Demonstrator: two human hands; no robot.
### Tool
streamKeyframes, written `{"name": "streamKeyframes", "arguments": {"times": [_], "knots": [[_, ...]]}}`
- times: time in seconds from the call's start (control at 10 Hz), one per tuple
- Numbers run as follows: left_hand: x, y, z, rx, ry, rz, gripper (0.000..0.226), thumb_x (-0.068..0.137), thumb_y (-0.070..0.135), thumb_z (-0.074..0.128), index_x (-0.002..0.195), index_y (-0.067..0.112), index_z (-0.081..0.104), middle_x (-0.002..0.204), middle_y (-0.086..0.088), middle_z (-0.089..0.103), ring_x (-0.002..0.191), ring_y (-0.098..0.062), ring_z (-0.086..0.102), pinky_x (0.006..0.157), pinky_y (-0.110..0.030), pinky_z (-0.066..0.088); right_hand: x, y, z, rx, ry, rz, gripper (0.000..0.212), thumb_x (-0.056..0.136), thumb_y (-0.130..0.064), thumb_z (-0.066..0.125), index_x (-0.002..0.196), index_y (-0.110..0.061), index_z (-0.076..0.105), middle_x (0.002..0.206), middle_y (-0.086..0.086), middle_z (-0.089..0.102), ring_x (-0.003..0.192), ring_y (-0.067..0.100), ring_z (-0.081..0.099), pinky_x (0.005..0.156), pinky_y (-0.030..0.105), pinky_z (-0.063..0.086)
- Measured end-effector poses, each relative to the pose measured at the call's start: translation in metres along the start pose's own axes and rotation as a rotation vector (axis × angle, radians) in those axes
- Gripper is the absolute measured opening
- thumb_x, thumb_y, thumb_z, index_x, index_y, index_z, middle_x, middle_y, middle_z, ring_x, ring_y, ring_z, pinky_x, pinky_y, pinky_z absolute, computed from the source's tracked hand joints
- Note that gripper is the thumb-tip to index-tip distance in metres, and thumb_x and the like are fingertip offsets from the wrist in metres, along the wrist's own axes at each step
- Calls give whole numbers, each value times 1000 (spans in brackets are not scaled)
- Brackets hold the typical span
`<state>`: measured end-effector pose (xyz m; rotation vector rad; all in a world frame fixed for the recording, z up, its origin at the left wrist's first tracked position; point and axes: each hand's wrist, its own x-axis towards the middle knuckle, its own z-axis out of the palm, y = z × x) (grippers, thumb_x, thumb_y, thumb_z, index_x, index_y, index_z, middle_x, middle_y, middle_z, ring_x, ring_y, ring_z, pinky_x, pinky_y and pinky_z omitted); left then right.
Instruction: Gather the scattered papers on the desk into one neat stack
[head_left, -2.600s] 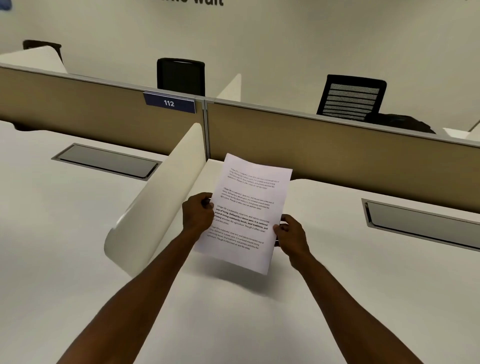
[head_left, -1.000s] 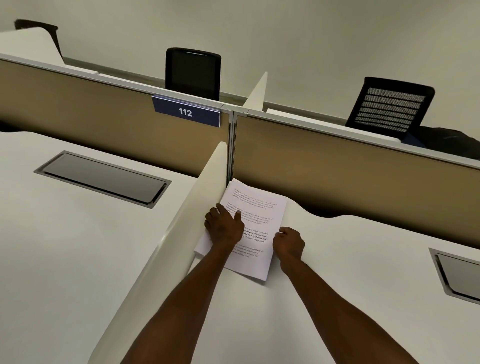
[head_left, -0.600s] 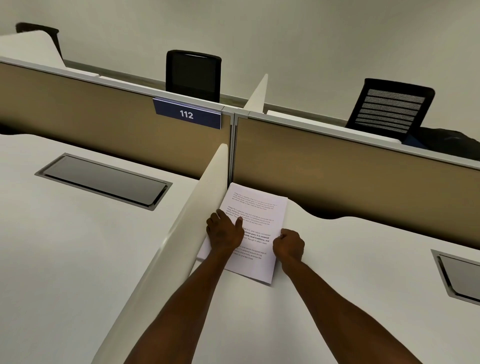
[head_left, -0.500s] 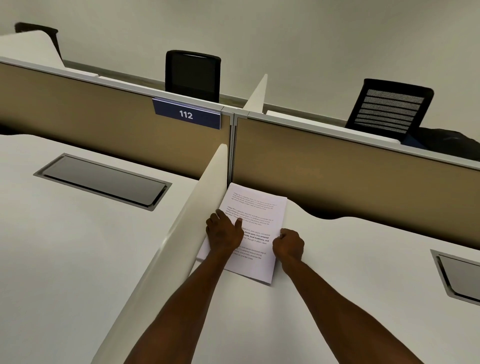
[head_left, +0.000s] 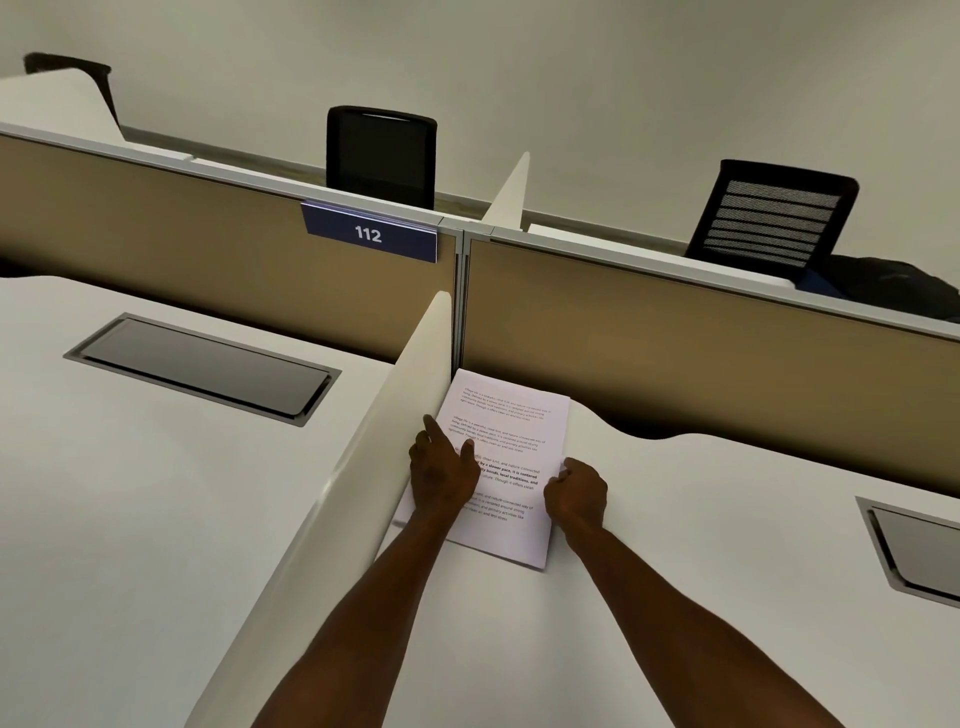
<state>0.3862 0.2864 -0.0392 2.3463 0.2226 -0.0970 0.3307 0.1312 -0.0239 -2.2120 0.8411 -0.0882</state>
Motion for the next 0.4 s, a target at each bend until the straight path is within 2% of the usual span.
{"name": "streamKeyframes", "arguments": {"times": [0.1, 0.2, 0.3, 0.4], "knots": [[0, -4, 0, -37, 0, 6, 81, 96, 37, 55, 156, 4, 10, 152, -20, 35, 139, -36, 36, 114, -43, 34, -2, 3, -1, 12, -20, -7, 20, 83, -1, 59, 68, -12, 53, 77, 9, 61, 79, 29, 60, 63, 27, 42], [-4, -5, -1, -52, -11, 9, 83, 96, 37, 55, 156, 5, 9, 155, -19, 32, 142, -35, 34, 116, -42, 32, -4, 5, -5, 12, -32, -26, 37, 89, -9, 62, 125, -1, 62, 118, 17, 68, 114, 32, 62, 98, 36, 46], [-10, -6, -2, -6, 8, 72, 82, 96, 39, 54, 156, 6, 9, 158, -18, 28, 145, -33, 30, 118, -39, 28, -7, 7, -16, 13, -38, -29, 49, 91, -14, 62, 138, -6, 52, 124, 15, 65, 117, 28, 60, 103, 32, 43], [-14, -2, -6, 36, 39, 139, 81, 97, 41, 52, 156, 6, 10, 161, -17, 24, 149, -33, 24, 120, -40, 24, -7, 12, -28, -5, 2, -68, 50, 91, -18, 62, 139, -8, 51, 128, 14, 62, 118, 26, 60, 101, 34, 44]]}}
